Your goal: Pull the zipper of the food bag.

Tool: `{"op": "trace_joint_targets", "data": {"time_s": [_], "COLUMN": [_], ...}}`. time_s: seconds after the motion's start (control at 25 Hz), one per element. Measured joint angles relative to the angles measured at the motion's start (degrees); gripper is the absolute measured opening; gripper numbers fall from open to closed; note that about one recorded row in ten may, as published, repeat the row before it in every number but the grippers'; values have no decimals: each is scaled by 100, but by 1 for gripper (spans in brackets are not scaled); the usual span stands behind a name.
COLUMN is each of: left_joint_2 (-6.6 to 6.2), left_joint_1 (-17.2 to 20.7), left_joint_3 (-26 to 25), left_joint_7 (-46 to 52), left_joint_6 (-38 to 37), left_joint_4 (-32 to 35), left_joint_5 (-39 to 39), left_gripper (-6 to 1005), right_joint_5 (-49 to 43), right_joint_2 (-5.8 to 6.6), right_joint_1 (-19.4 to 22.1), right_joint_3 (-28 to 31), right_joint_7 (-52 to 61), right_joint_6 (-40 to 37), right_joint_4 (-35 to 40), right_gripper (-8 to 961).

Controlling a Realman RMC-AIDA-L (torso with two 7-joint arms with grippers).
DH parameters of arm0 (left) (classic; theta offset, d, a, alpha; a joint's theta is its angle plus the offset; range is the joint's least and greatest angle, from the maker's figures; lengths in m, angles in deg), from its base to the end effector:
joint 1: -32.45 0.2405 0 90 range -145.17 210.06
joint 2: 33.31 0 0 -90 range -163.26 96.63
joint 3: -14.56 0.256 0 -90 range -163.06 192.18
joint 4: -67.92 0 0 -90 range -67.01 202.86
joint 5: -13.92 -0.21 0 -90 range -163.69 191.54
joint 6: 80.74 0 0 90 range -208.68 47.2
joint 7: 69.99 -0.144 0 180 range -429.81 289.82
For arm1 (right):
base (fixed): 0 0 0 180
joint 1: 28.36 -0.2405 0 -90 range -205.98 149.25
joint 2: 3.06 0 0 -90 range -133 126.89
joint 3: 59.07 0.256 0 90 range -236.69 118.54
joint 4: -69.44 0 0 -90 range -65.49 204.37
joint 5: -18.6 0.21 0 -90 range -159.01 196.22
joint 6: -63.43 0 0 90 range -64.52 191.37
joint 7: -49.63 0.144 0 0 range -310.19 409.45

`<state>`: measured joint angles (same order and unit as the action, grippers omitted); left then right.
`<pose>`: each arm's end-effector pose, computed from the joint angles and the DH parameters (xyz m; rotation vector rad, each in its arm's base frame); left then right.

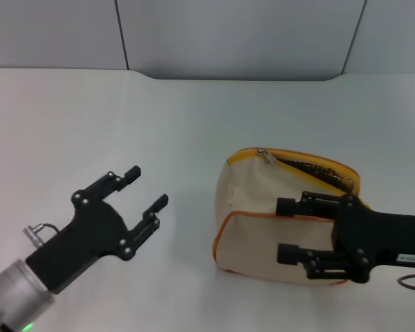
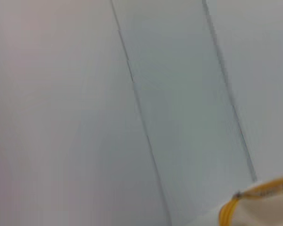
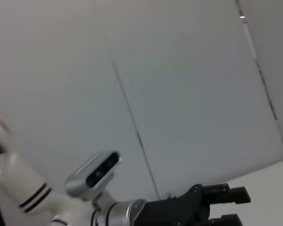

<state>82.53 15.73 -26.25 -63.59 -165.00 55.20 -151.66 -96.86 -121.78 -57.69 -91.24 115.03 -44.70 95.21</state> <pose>-0.2919 0.2420 -0.0580 -2.1714 -0.0618 -0.8768 0.2520 0.2731 -0.0100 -2.8432 0.4662 1.1490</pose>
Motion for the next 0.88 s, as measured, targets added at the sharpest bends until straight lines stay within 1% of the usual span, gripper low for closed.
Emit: {"op": "trace_joint_targets", "data": {"time_s": [0.04,0.12,0.2,0.24,0.32,0.36,0.44,0.72,0.88], "left_joint_2": [-58,-158,-200,-210,-199,-168,-152,-118,-109], "left_joint_1": [-81,-298,-510,-651,-850,-1001,-1033,-1103,-1071], "left_joint_3": [123,464,843,1088,1377,1548,1588,1719,1725], "left_joint_7": [225,695,1053,1301,1666,2006,2088,2191,2174], "left_joint_6": [-177,-535,-836,-1048,-1325,-1572,-1647,-1807,-1858], "left_joint_4": [134,432,724,951,1281,1581,1659,1759,1765], "left_joint_5": [-2,-5,-6,-5,-6,-2,-5,-3,17], "left_gripper": [449,528,606,646,707,738,799,799,799], "right_joint_5": [0,0,-7,-19,-41,-46,-47,-47,-47], "right_joint_2": [5,10,11,14,22,26,34,38,3], "right_joint_1": [11,34,43,45,60,73,114,204,254], "right_joint_3": [0,9,10,9,7,10,27,28,6], "right_joint_7": [-17,-45,-94,-121,-155,-161,-169,-232,-415], "right_joint_6": [-81,-139,-137,-128,-111,-104,-84,-83,-105], "right_joint_4": [91,301,453,516,634,690,811,999,1001], "right_gripper": [577,662,747,790,803,810,823,824,823]}}
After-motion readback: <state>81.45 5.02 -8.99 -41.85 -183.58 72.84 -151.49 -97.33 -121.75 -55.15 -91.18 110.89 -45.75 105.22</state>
